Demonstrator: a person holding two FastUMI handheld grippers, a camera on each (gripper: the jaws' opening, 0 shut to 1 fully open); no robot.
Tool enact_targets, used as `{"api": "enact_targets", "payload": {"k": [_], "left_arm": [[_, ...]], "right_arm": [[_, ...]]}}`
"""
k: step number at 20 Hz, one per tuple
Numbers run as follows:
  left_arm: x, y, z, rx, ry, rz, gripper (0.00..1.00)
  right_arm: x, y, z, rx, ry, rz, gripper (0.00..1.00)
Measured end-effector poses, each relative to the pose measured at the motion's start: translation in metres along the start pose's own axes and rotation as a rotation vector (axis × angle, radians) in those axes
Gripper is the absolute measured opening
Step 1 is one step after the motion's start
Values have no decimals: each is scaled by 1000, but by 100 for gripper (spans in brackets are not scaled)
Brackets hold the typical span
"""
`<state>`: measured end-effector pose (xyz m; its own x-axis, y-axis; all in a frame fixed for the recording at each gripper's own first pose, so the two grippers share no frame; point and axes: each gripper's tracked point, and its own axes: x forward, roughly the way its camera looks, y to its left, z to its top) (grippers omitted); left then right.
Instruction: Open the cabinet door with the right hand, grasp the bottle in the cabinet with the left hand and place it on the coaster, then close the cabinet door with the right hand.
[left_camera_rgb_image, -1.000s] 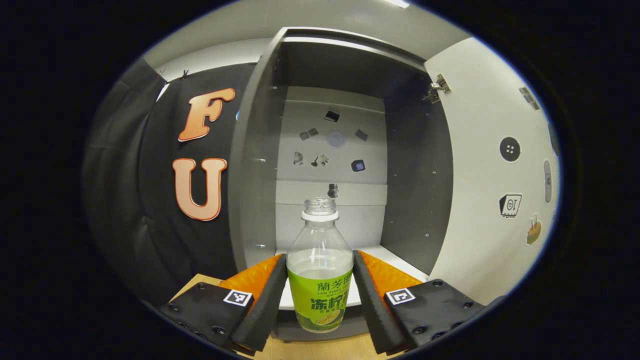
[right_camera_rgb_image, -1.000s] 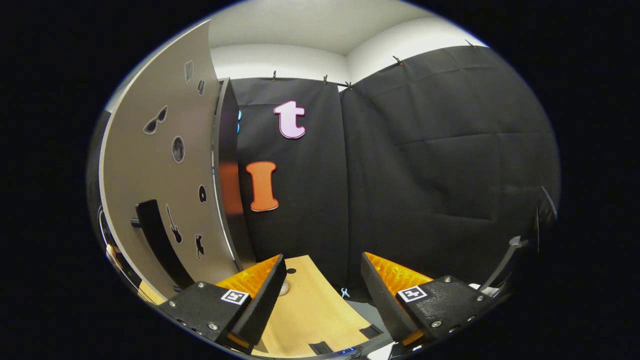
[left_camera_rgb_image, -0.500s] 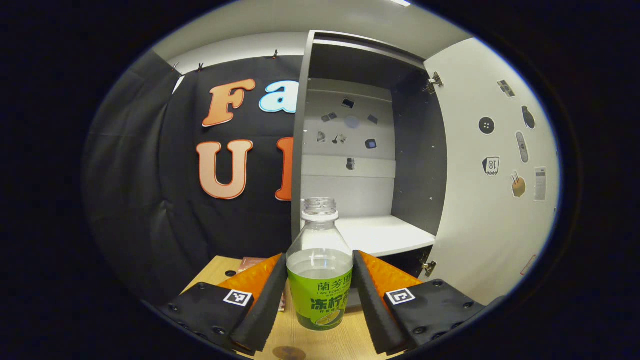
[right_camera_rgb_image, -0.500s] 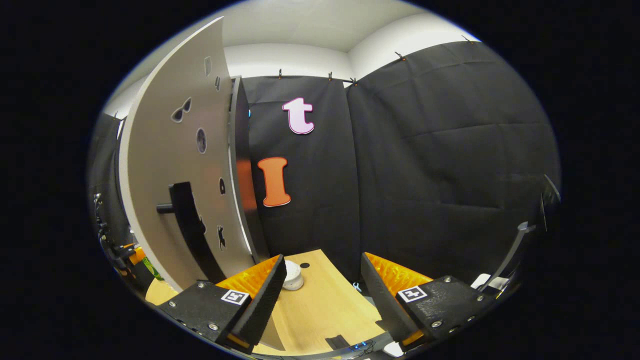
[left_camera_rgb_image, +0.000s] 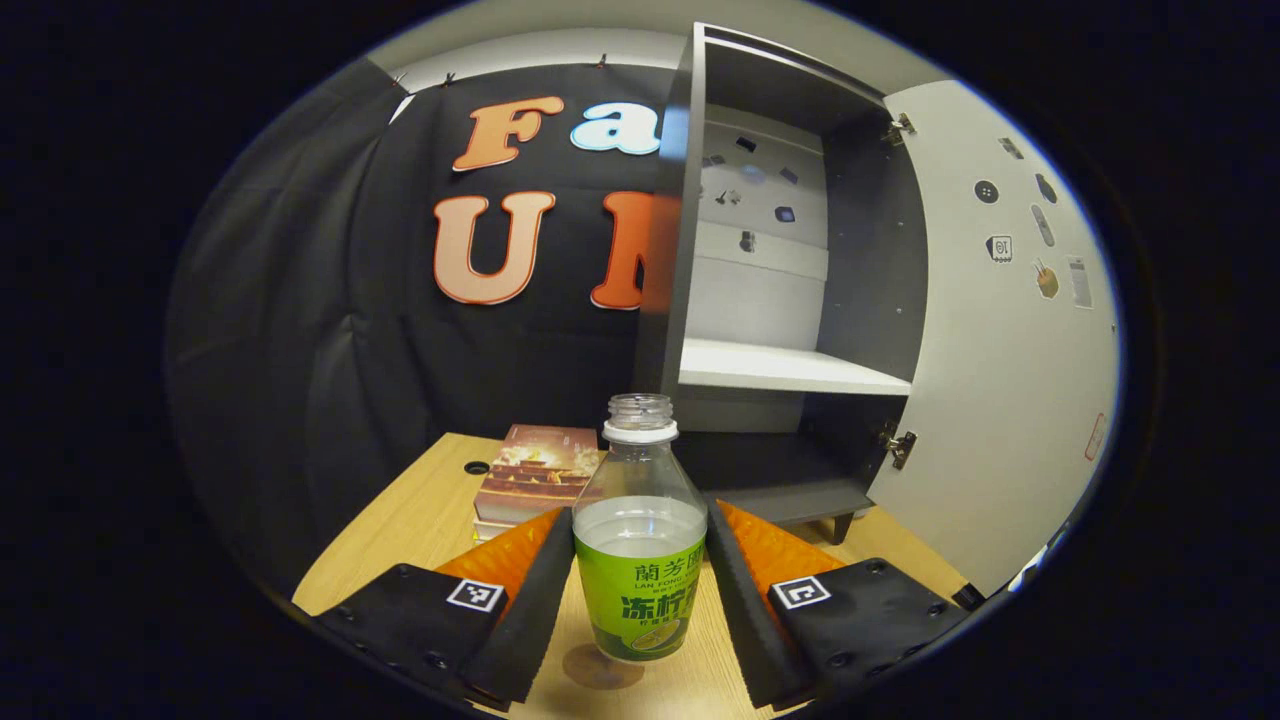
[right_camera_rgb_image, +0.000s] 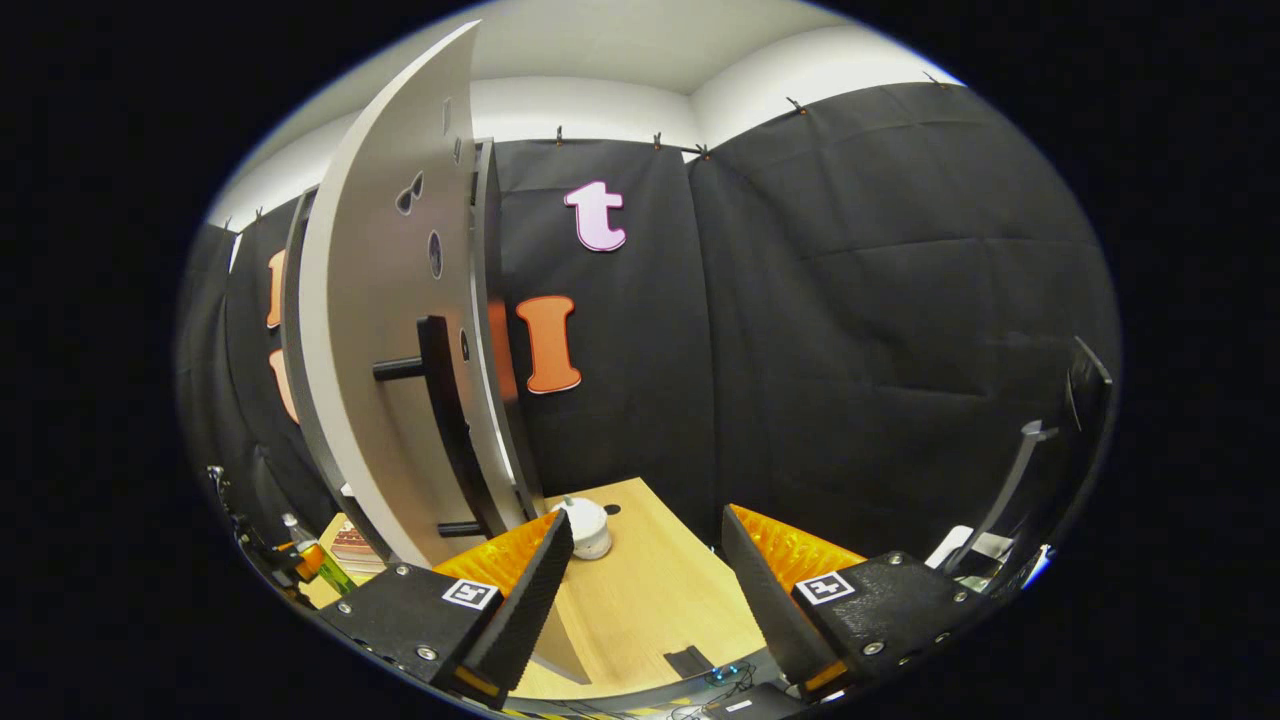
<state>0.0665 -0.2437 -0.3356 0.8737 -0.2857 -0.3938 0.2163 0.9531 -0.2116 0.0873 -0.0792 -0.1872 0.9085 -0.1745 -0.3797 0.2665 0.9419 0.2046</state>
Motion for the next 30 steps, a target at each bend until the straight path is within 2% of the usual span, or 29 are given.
{"api": "enact_targets", "payload": {"k": [5, 6, 8, 9, 10, 11, 12, 13, 14, 16, 18, 19, 20, 21, 22, 26, 27, 30], "left_arm": [[20, 22, -47, 8, 34, 5, 83], [23, 25, -53, 11, 36, 6, 83], [29, 28, -67, 8, 39, 7, 83], [33, 29, -74, 9, 44, 8, 83], [35, 31, -79, 15, 47, 9, 82], [39, 33, -86, 28, 54, 15, 80], [43, 36, -90, 35, 56, 19, 83], [44, 37, -95, 33, 55, 17, 83], [47, 37, -99, 25, 57, 14, 83], [50, 38, -106, 20, 55, 13, 83], [52, 40, -114, 20, 52, 17, 83], [51, 41, -113, 18, 36, 19, 83], [51, 40, -112, 18, 30, 18, 83], [50, 39, -114, 17, 34, 21, 82], [48, 39, -113, 16, 25, 23, 83], [35, 38, -117, 23, 27, 26, 83], [33, 37, -118, 28, 27, 24, 83], [32, 35, -119, 52, 31, 20, 83]], "right_arm": [[-5, 2, -12, -2, 31, -46, 98], [-5, 2, -14, 0, 34, -53, 93], [-3, 1, -14, 5, 40, -65, 98], [-1, 3, -15, 6, 44, -69, 93], [0, 4, -16, 5, 46, -71, 92], [1, 5, -17, 0, 51, -74, 92], [1, 6, -19, -4, 55, -74, 97], [2, 8, -20, -9, 60, -73, 97], [3, 9, -21, -14, 65, -73, 93], [6, 9, -23, -24, 77, -76, 98], [6, 10, -21, -28, 78, -75, 93], [8, 12, -21, -31, 80, -72, 93], [9, 12, -21, -35, 83, -73, 98], [9, 12, -21, -39, 84, -72, 98], [10, 12, -20, -41, 84, -71, 93], [13, 13, -19, -42, 87, -67, 93], [14, 12, -20, -41, 88, -69, 97], [14, 9, -26, -40, 99, -71, 93]]}}
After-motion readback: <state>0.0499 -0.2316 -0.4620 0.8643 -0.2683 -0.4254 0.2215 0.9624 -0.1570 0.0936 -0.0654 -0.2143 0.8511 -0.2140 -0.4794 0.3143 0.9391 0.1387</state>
